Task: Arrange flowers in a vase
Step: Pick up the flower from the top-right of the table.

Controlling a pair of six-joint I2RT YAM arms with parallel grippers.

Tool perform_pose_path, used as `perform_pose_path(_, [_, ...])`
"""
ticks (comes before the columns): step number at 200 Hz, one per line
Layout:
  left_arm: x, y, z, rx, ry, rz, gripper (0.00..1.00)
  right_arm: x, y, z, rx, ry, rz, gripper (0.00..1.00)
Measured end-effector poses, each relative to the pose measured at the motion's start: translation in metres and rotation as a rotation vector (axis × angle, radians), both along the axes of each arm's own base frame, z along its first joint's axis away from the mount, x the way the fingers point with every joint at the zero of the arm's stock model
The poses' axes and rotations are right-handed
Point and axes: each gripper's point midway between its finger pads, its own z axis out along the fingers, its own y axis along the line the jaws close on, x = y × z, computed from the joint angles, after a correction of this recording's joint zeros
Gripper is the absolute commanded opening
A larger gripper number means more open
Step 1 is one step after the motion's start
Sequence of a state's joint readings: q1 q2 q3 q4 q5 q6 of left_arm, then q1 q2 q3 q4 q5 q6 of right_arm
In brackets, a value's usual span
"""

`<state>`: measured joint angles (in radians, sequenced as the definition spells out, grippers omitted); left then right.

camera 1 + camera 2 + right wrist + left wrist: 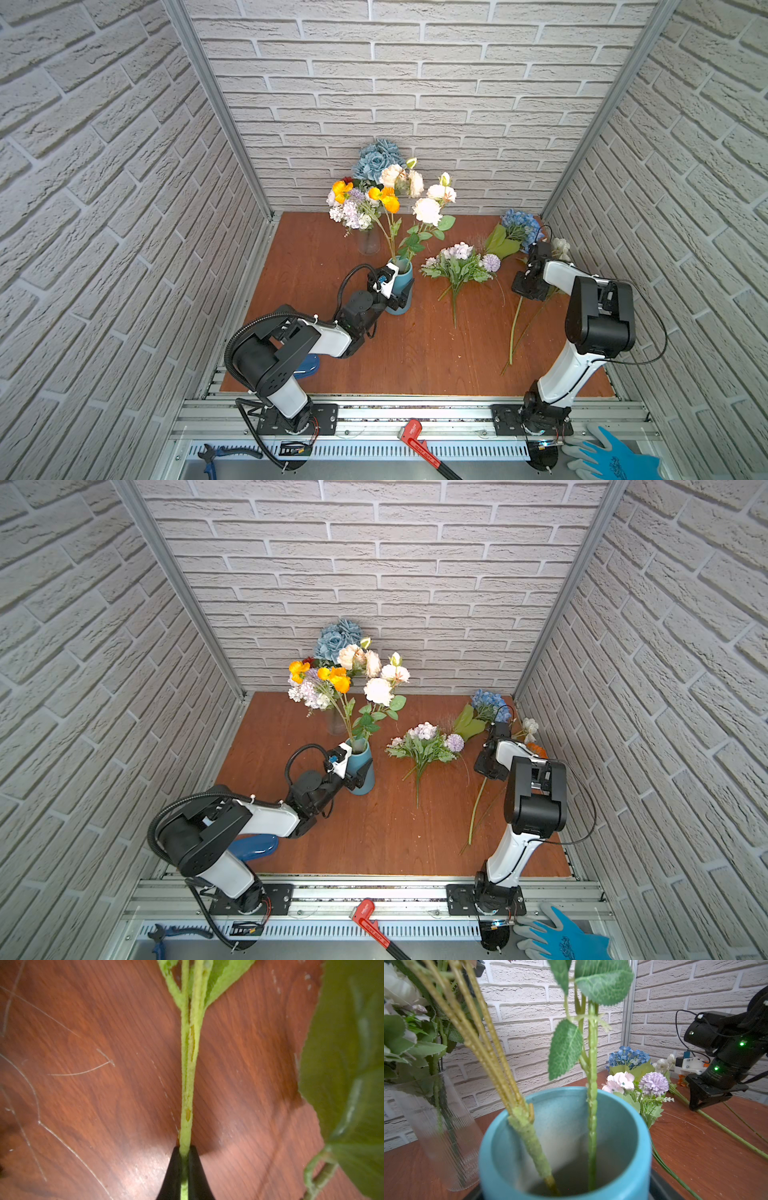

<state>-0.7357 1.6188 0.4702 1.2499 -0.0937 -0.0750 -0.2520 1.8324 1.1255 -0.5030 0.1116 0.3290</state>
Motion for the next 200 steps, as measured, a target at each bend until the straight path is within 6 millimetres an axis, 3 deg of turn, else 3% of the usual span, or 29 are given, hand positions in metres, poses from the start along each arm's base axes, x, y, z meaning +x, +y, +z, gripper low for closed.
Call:
perform_pose_path(29, [0.000, 0.000, 0.000, 0.001, 0.000, 0.001, 0.00, -0.004, 0.003, 0.008, 0.007, 0.003, 0.009, 0.06])
perform_pose_path(49, [0.000, 0.000, 0.000, 0.001, 0.000, 0.003, 0.00, -0.005, 0.006, 0.035, 0.009, -0.041, 0.023, 0.06])
perform_pose_path(64, [0.000, 0.000, 0.000, 0.001, 0.000, 0.004, 0.00, -0.001, 0.007, 0.071, -0.002, -0.118, 0.036, 0.06])
perform_pose_path(91, [0.000, 0.000, 0.000, 0.003, -0.001, 0.005, 0.00, 0.012, 0.014, 0.158, -0.027, -0.340, 0.071, 0.06])
perform_pose_path(110, [0.000, 0.000, 0.000, 0.004, -0.002, 0.005, 0.00, 0.009, 0.026, 0.211, -0.025, -0.488, 0.110, 0.06])
perform_pose_path(126, [0.000, -0.001, 0.000, 0.007, -0.005, 0.005, 0.00, 0.002, 0.044, 0.248, -0.008, -0.594, 0.160, 0.06])
perform_pose_path(158, [0.000, -0.001, 0.000, 0.013, -0.004, 0.005, 0.00, -0.003, 0.086, 0.304, 0.045, -0.751, 0.278, 0.06])
perform_pose_path(200, [0.001, -0.003, 0.001, 0.023, -0.002, 0.003, 0.00, -0.003, 0.166, 0.365, 0.160, -0.959, 0.499, 0.06])
